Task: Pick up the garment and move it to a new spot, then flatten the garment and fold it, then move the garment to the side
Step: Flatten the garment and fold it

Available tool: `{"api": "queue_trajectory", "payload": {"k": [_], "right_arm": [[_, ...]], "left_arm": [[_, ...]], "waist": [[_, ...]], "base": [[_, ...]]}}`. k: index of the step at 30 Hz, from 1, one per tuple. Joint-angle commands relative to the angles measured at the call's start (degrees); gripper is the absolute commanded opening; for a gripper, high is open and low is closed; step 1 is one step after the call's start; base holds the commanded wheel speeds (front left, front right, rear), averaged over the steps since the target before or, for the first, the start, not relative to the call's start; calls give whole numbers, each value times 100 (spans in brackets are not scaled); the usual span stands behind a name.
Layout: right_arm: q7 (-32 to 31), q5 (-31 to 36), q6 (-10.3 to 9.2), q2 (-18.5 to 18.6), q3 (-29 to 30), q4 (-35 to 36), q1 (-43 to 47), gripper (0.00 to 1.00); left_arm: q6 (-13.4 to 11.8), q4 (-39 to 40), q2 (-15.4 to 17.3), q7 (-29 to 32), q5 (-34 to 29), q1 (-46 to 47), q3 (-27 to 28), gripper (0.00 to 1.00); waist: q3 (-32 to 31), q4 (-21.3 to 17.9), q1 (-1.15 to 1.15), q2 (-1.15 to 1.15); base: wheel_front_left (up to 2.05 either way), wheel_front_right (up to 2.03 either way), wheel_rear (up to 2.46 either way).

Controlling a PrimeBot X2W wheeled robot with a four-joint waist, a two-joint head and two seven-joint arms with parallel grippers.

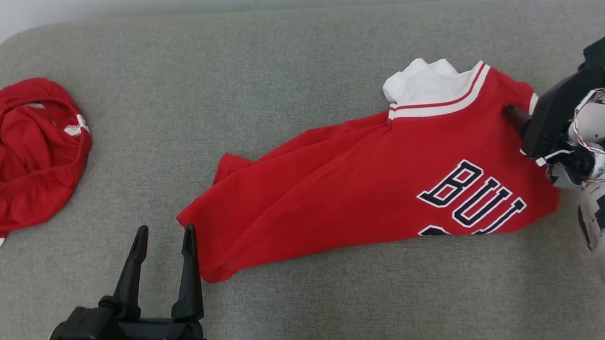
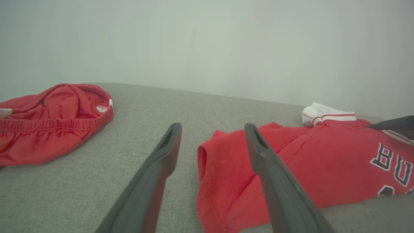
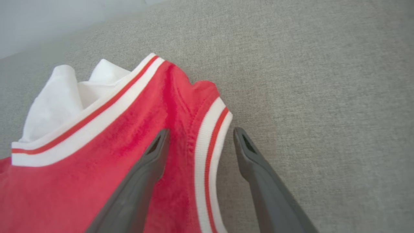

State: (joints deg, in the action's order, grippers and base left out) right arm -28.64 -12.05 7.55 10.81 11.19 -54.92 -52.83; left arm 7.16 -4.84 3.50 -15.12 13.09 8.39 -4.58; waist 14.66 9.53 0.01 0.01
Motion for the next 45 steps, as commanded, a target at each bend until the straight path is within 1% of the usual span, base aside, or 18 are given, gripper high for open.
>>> {"api": "queue_trajectory", "payload": {"k": [1,4,5,6,7,8,12,15,16,18,21,23,25,28,31,36,40,45], "right_arm": [[50,4,-13,-49,33,-78,-56,100],[142,-7,-13,-103,30,-197,-115,100],[194,38,-13,-100,13,-222,-125,90],[275,60,-13,-101,-1,-240,-126,44],[348,82,-13,-99,-30,-254,-124,5],[437,139,-14,-71,-66,-262,-123,0],[823,254,-13,-28,-249,-205,-122,0],[1090,88,-14,-91,-464,-77,3,0],[1090,88,-14,-91,-464,-77,3,0],[1305,-84,-14,-99,-630,123,141,0],[1625,-429,-14,-91,-877,657,543,0],[1828,-586,-14,11,-1030,1175,992,0],[1923,-779,-14,12,-1191,1795,1530,0],[1839,-917,-14,68,-1261,2769,2478,0],[1641,-790,-14,25,-1205,3667,3387,0],[1162,-421,-14,-303,-976,4727,4583,0],[776,-29,-14,-499,-788,5021,5092,0],[428,394,-14,-595,-586,4875,5292,0]], "left_arm": [[25,-30,-14,-4,-39,77,10,100],[22,-74,-20,-5,-25,54,33,100],[25,-87,-21,-4,-21,52,43,100],[27,-103,-23,-4,-20,53,48,100],[28,-114,-23,-4,-21,56,54,100],[30,-122,-22,-4,-23,62,62,100],[28,-140,-21,-5,-35,58,108,100],[25,-162,-6,-4,-25,-12,119,100],[25,-162,-6,-4,-25,-12,119,100],[25,-176,9,-5,-1,-75,131,100],[25,-189,32,-4,16,-160,167,100],[26,-193,35,-5,34,-231,202,100],[27,-183,35,-5,34,-282,254,100],[26,-188,52,-4,41,-375,312,100],[26,-190,58,-4,42,-426,363,100],[27,-223,64,-4,28,-429,440,100],[27,-228,53,-4,23,-407,473,100],[27,-244,31,-5,15,-392,444,100]], "waist": [[32,22,-1,-1],[17,0,-1,-1],[11,-8,-1,-1],[3,-13,-1,-1],[-3,-18,-1,-1],[-9,-26,-1,-1],[-69,-76,-1,-1],[-170,-135,-1,-1],[-170,-135,-1,-1],[-253,-183,-1,-1],[-405,-271,-1,-1],[-499,-341,-1,-1],[-575,-437,-1,-1],[-673,-584,-1,-1],[-725,-722,-1,-1],[-769,-891,-1,-1],[-772,-974,-1,-1],[-786,-981,-1,-1]], "base": [[0,0,0],[0,0,0],[0,0,0],[0,0,0],[0,0,0],[0,0,0],[0,0,0],[0,0,0],[0,0,0],[0,0,0],[0,0,0],[0,0,0],[0,0,0],[0,0,0],[0,0,0],[0,0,0],[0,0,0],[0,0,0]]}}
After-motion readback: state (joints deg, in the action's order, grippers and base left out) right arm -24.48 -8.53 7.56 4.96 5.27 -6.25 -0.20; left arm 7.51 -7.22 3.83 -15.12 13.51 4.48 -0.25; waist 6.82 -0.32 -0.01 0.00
